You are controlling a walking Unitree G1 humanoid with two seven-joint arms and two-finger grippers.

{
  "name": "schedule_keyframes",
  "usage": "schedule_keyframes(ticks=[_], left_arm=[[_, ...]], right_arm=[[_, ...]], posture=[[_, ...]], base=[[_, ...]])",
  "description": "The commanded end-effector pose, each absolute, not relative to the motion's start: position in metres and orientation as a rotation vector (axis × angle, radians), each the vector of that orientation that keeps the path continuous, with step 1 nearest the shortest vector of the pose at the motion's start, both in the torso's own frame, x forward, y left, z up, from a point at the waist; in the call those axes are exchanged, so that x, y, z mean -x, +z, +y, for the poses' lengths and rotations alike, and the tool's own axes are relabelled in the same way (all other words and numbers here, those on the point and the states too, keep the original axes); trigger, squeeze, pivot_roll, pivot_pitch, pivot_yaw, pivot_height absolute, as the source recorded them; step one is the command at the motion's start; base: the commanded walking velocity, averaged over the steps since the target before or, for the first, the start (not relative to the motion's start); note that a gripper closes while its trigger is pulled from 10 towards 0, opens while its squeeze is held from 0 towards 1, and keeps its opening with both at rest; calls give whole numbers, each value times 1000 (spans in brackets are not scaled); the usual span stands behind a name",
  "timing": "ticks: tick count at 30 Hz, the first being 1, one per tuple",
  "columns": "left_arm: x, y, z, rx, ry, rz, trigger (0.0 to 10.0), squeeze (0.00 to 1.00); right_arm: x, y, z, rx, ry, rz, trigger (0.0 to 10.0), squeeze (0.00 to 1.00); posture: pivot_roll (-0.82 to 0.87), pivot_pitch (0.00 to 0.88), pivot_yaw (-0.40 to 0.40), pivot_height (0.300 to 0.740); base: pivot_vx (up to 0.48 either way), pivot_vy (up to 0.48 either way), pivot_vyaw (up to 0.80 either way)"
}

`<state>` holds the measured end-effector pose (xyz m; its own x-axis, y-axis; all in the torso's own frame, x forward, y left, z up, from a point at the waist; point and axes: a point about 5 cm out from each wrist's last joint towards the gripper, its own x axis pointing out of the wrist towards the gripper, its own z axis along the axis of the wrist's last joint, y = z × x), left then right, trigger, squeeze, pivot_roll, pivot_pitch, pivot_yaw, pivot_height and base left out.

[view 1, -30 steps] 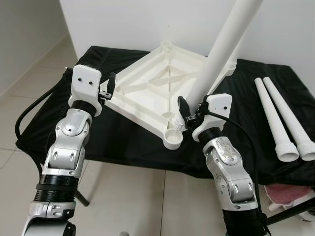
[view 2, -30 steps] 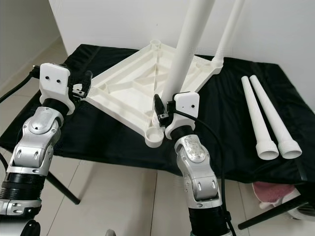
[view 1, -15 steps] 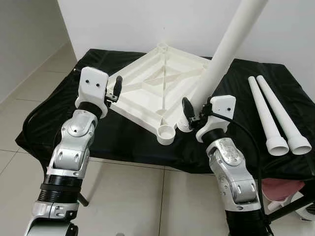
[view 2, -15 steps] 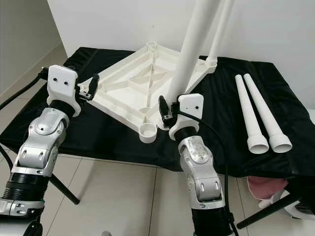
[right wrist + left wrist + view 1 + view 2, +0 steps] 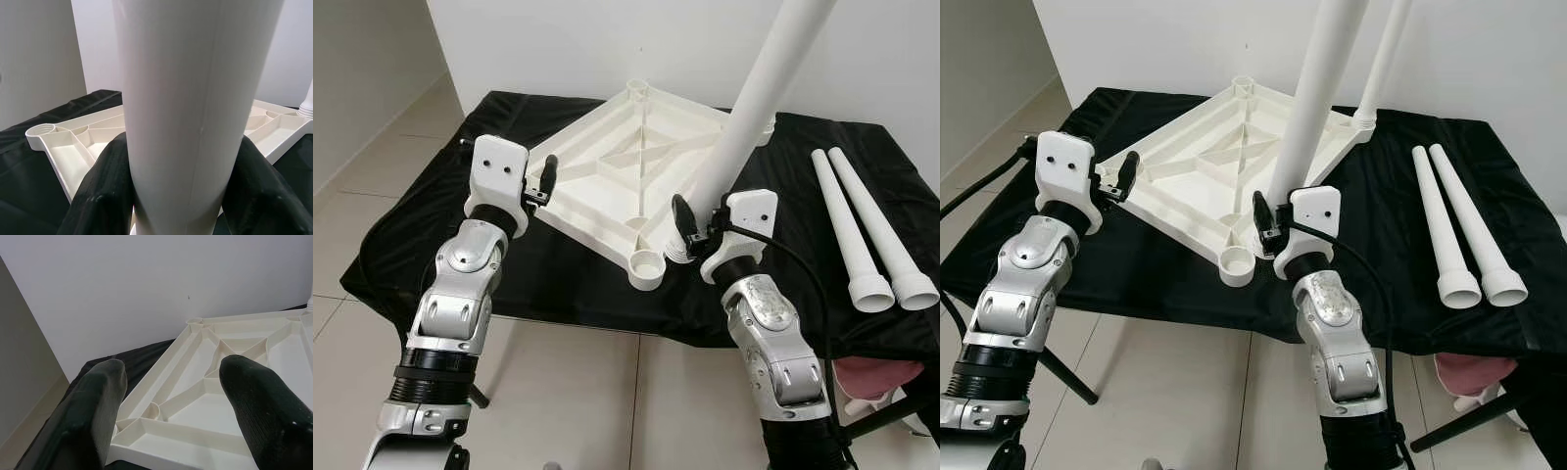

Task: Building children table

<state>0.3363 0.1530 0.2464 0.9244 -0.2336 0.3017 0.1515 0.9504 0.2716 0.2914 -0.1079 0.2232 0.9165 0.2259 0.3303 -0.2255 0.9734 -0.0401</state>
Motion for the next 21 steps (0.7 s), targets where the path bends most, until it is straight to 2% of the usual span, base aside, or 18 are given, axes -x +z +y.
schedule_keyframes(ticks=[1,4,7,10,14,16,20,21], left_arm=[[-335,243,150,-235,-263,-310,10000,0],[-336,241,149,-229,-280,-288,10000,0],[-334,224,134,-286,-472,-154,10000,0],[-335,220,131,-291,-520,-117,10000,0],[-345,207,127,-524,-732,-9,10000,0],[-345,207,127,-524,-732,-9,10000,0],[-356,203,121,-668,-909,35,10000,0],[-356,203,121,-668,-909,35,10000,0]], right_arm=[[-289,227,-105,1,251,-365,10000,0],[-289,225,-100,-9,289,-352,10000,0],[-288,223,-93,0,343,-345,10000,0],[-289,224,-92,4,349,-352,10000,0],[-293,236,-90,32,361,-402,10000,0],[-293,236,-90,32,361,-402,10000,0],[-292,238,-88,32,366,-403,10000,0],[-292,238,-88,32,366,-403,10000,0]], posture=[[5,86,14,740],[2,88,15,740],[11,95,11,740],[6,101,11,740],[10,119,5,740],[10,119,5,740],[-4,146,4,740],[-4,146,4,740]], base=[[0,0,0],[0,0,0],[0,0,0],[0,0,0],[0,0,0],[0,0,0],[0,0,0],[0,0,0]])
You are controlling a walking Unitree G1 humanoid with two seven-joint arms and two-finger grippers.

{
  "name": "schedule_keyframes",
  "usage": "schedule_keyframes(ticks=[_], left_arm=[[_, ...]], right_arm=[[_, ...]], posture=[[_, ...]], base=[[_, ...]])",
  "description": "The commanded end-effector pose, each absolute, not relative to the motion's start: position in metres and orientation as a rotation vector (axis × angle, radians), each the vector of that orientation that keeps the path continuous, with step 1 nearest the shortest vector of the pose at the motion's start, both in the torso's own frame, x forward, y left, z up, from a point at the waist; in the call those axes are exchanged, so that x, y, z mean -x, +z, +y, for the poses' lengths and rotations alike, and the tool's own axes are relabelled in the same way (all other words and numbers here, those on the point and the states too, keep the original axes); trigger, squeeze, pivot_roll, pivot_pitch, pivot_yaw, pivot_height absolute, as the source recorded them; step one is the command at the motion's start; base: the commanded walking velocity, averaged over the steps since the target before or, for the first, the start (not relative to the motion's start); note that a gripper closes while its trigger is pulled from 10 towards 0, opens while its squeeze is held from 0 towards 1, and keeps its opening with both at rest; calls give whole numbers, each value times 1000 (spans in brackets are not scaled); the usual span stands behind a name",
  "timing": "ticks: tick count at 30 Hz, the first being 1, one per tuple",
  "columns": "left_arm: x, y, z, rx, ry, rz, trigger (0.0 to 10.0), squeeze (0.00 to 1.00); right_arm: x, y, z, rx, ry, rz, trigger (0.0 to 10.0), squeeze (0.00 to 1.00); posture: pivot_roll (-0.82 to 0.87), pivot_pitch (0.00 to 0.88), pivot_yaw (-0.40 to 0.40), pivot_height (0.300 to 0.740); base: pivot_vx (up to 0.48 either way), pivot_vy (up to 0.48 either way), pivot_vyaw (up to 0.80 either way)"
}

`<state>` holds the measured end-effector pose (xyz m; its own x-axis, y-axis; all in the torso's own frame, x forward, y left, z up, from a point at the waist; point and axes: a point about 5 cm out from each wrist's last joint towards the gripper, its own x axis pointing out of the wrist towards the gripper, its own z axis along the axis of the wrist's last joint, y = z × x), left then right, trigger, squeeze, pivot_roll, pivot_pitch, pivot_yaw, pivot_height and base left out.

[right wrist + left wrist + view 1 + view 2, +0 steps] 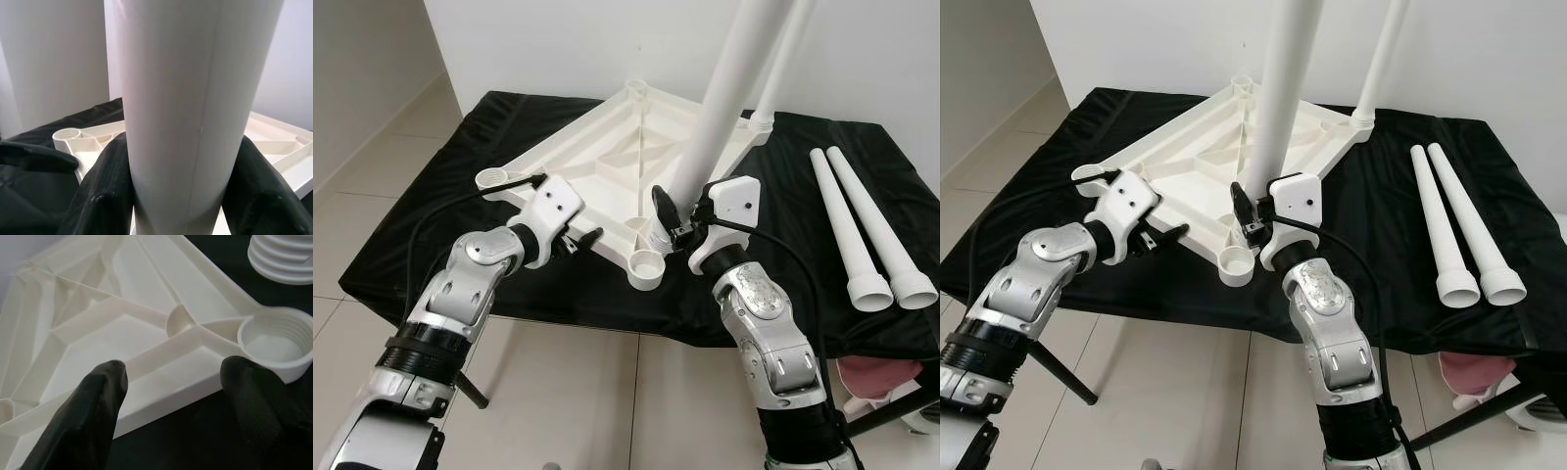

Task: Building children table

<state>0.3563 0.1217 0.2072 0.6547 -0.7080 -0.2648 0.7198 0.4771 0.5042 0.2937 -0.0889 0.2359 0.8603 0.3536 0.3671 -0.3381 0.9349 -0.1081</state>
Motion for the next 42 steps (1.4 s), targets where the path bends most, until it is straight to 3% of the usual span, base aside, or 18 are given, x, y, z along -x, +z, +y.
schedule_keyframes(ticks=[1,8,10,11,14,15,16,18,20,26,42], left_arm=[[-359,202,121,-703,-945,49,10000,0],[-369,207,125,-770,-1000,100,10000,0],[-373,217,123,-724,-983,66,10000,0],[-377,236,120,-587,-904,-33,10000,0],[-377,236,120,-587,-904,-33,10000,0],[-378,266,125,-260,-724,-182,10000,0],[-378,266,125,-260,-724,-182,10000,0],[-369,271,139,-76,-571,-260,10000,0],[-364,270,143,-44,-528,-274,10000,0],[-336,250,155,-73,-341,-297,10000,0],[-322,239,151,-64,-280,-272,10000,0]], right_arm=[[-291,238,-88,31,366,-400,10000,0],[-286,236,-92,31,354,-391,10000,0],[-284,236,-93,31,343,-391,10000,0],[-282,236,-96,26,311,-397,10000,0],[-282,236,-96,26,311,-397,10000,0],[-279,239,-104,26,229,-419,10000,0],[-279,239,-104,26,229,-419,10000,0],[-276,242,-107,42,186,-447,10000,0],[-275,243,-107,45,181,-454,10000,0],[-271,246,-104,72,215,-469,10000,0],[-277,241,-101,96,241,-445,10000,0]], posture=[[-6,148,5,740],[-23,157,11,740],[-48,153,37,740],[-63,148,50,740],[-63,148,50,740],[-69,137,58,740],[-69,137,58,740],[-65,131,54,740],[-65,131,54,740],[-32,101,13,740],[-14,79,-8,740]], base=[[0,0,0],[0,0,0],[0,0,0],[0,0,0],[0,0,0],[0,0,0],[0,0,0],[0,0,0],[0,0,0],[0,0,0],[0,0,0]])
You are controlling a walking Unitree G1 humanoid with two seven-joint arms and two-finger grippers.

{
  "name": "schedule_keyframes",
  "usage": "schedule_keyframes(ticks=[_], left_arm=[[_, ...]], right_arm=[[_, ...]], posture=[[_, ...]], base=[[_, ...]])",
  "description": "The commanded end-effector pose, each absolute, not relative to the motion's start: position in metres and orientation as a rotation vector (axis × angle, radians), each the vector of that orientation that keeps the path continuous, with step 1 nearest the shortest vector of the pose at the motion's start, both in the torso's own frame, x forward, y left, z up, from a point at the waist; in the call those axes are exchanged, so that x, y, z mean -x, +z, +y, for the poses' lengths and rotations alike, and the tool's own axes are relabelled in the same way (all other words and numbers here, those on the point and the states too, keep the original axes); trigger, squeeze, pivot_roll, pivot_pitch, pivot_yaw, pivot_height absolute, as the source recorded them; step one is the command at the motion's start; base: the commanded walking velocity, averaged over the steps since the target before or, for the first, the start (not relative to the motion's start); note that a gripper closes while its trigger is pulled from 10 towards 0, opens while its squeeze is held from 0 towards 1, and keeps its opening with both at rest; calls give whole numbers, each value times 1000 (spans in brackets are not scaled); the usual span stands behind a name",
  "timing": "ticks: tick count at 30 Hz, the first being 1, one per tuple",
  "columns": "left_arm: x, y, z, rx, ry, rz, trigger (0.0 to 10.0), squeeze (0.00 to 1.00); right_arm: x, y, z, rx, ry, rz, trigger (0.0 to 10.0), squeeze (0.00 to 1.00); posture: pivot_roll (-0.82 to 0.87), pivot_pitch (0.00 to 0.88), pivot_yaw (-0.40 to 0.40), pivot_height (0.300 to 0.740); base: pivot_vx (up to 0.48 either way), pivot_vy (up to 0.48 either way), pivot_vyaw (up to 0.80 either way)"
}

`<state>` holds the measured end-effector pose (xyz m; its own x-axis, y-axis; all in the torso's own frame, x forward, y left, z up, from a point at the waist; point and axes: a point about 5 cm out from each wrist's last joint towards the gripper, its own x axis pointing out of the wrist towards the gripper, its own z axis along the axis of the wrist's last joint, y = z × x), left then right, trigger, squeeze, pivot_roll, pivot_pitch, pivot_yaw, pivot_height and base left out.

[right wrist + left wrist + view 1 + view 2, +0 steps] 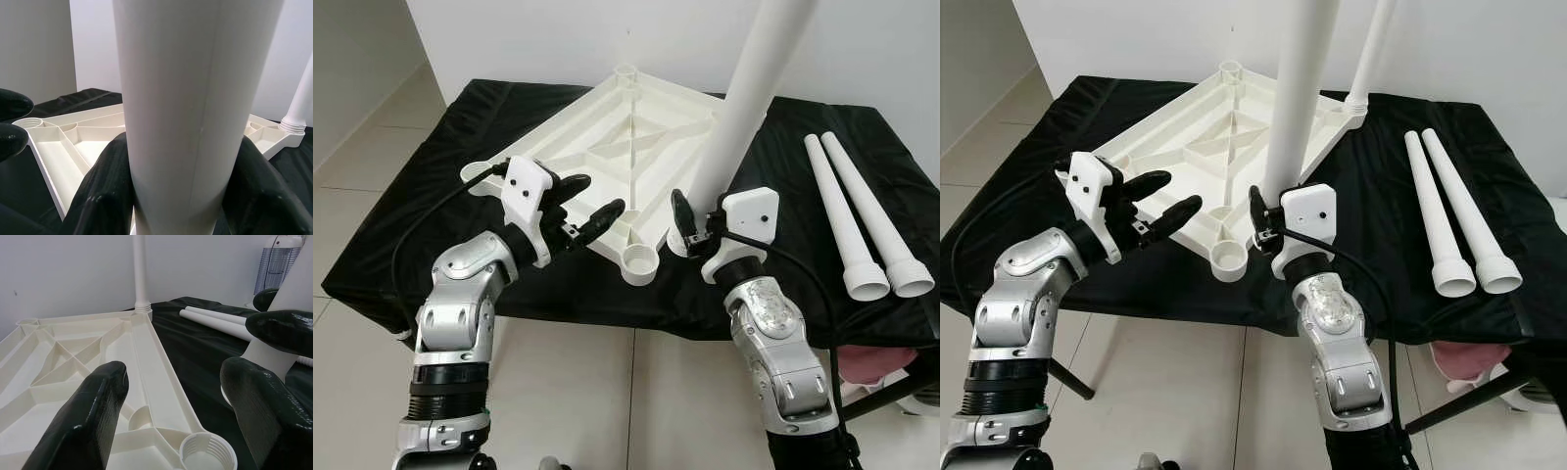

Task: Building children table

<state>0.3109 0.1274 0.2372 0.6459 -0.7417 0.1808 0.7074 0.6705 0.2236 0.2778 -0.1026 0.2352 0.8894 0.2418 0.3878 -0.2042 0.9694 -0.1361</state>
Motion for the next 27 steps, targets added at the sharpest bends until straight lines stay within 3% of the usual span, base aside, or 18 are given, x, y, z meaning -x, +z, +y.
schedule_keyframes(ticks=[1,9,14,27], left_arm=[[-322,239,151,-64,-280,-272,10000,0],[-321,244,150,-74,-279,-304,10000,0],[-320,246,147,-72,-295,-320,10000,0],[-321,246,146,-73,-281,-303,10000,0]], right_arm=[[-277,241,-101,96,241,-445,10000,0],[-278,240,-102,97,241,-439,10000,0],[-278,240,-102,95,238,-440,10000,0],[-280,240,-103,110,228,-437,10000,0]], posture=[[-14,79,-8,740],[-19,81,-6,740],[-20,86,-4,740],[-17,95,-7,740]], base=[[0,0,0],[0,0,-220],[407,0,-736],[311,0,0]])
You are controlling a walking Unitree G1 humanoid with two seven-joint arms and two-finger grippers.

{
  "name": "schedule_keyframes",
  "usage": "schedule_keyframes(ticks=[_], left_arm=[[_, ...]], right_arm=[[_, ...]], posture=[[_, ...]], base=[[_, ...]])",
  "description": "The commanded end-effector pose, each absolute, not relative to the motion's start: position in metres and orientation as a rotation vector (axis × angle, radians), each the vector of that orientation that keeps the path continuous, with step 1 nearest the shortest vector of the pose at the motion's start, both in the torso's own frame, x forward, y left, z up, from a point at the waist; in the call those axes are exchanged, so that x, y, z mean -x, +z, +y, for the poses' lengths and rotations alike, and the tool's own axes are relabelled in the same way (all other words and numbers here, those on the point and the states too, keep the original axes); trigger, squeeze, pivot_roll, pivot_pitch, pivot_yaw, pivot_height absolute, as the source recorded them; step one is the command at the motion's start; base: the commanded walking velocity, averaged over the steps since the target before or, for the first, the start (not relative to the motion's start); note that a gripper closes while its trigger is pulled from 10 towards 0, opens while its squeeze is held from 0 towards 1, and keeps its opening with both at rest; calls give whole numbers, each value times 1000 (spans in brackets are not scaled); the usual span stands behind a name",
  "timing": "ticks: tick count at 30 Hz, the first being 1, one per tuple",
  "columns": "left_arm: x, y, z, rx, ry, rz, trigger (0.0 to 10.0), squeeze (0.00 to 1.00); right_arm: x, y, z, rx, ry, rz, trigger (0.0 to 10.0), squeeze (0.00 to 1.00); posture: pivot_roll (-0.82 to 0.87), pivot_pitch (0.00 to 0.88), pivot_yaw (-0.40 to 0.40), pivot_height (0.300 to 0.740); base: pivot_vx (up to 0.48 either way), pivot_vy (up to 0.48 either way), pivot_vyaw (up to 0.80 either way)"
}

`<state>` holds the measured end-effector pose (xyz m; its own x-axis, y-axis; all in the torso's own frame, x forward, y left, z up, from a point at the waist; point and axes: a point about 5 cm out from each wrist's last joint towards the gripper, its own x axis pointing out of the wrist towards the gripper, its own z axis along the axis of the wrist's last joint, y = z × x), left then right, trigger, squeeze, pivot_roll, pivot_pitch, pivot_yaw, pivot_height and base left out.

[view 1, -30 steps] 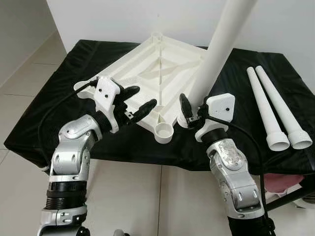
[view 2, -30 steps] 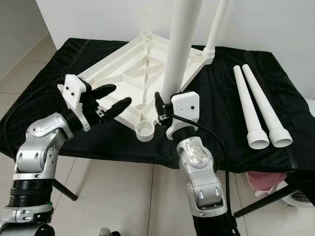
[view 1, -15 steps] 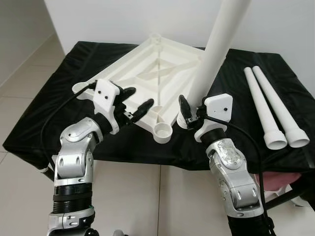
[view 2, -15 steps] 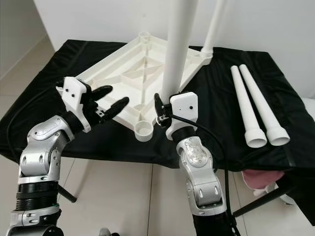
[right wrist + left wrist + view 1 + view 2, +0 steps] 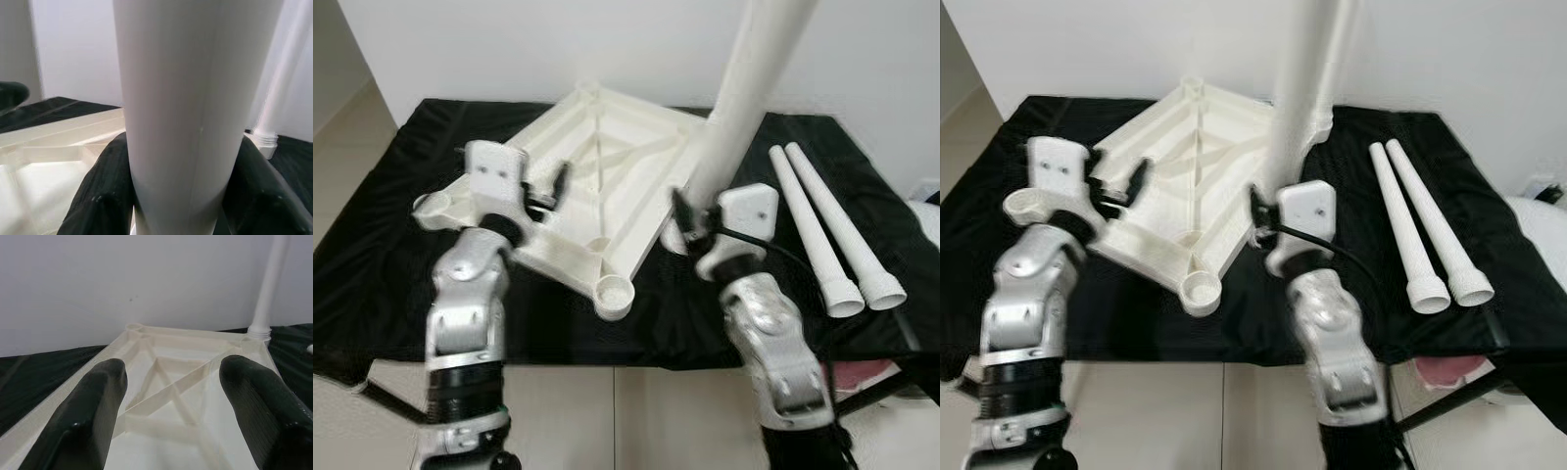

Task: Building children table

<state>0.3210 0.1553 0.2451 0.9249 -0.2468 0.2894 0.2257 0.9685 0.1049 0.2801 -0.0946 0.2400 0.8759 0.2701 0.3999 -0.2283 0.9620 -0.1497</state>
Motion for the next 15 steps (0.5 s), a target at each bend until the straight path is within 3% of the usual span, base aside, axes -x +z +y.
schedule_keyframes(ticks=[1,15], left_arm=[[-321,246,146,-73,-281,-303,10000,0],[-320,243,144,-59,-233,-281,10000,0]], right_arm=[[-280,240,-103,110,228,-437,10000,0],[-280,241,-102,104,238,-438,10000,0]], posture=[[-17,95,-7,740],[-19,100,-4,740]], base=[[244,0,0],[0,0,0]])
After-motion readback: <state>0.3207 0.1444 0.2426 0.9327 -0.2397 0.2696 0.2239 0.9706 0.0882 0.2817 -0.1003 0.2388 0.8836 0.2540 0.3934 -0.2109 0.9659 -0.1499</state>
